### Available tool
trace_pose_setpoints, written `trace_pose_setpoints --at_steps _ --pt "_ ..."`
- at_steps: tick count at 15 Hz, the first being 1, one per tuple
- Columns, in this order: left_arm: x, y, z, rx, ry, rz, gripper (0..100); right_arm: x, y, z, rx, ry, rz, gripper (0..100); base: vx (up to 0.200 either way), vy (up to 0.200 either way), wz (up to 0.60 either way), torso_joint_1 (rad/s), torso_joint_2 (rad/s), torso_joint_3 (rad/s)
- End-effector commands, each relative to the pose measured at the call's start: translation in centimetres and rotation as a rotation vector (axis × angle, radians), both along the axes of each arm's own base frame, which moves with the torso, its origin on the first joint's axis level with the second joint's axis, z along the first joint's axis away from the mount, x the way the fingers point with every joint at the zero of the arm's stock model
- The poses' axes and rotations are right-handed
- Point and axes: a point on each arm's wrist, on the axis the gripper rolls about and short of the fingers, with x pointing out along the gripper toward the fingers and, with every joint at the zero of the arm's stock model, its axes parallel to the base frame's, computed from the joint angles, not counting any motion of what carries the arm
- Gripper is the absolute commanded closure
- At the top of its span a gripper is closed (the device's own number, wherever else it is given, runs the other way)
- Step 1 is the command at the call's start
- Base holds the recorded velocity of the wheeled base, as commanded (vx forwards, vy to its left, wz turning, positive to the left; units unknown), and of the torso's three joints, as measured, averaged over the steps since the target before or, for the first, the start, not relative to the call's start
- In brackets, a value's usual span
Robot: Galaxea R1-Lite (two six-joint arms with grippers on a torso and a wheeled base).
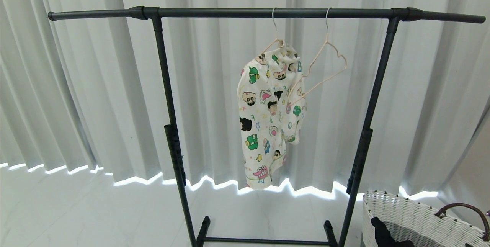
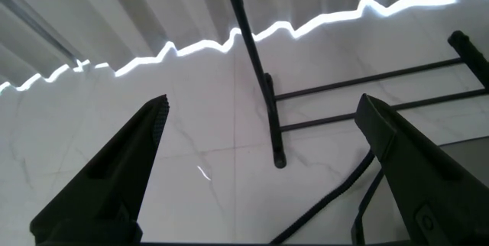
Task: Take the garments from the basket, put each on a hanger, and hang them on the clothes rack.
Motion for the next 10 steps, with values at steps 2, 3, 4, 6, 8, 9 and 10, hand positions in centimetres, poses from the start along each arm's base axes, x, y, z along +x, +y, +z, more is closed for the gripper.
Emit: trace_pose_setpoints --at_steps 2,3,4,6,8,9,10 --pt "0.1 0.0 0.0 0.0 0.009 0.0 0 0.5 0.3 -2.7 0.101 0.182 0.042 0 0.0 0.0 0.0 0.0 0.0 0.0" --pt "0.1 0.0 0.0 0.002 0.009 -0.001 0 0.7 0.4 -3.1 0.118 0.213 0.069 0 0.0 0.0 0.0 0.0 0.0 0.0" --pt "0.1 0.0 0.0 0.0 0.012 0.0 0 1.1 0.7 -3.4 0.128 0.255 0.099 0 0.0 0.0 0.0 0.0 0.0 0.0" --pt "0.2 0.0 0.0 0.001 0.019 0.0 0 2.2 1.1 -4.1 0.126 0.306 0.13 0 0.0 0.0 0.0 0.0 0.0 0.0" --pt "0.2 0.0 0.0 0.002 0.02 -0.001 0 5.5 2.1 -6.0 0.129 0.343 0.157 0 0.0 0.0 0.0 0.0 0.0 0.0" --pt "0.2 0.0 0.0 0.002 0.02 -0.001 0 6.5 2.2 -6.9 0.126 0.357 0.16 0 0.0 0.0 0.0 0.0 0.0 0.0" --pt "0.2 0.0 0.0 0.002 0.02 -0.001 0 7.0 2.3 -7.7 0.124 0.372 0.158 0 0.0 0.0 0.0 0.0 0.0 0.0"
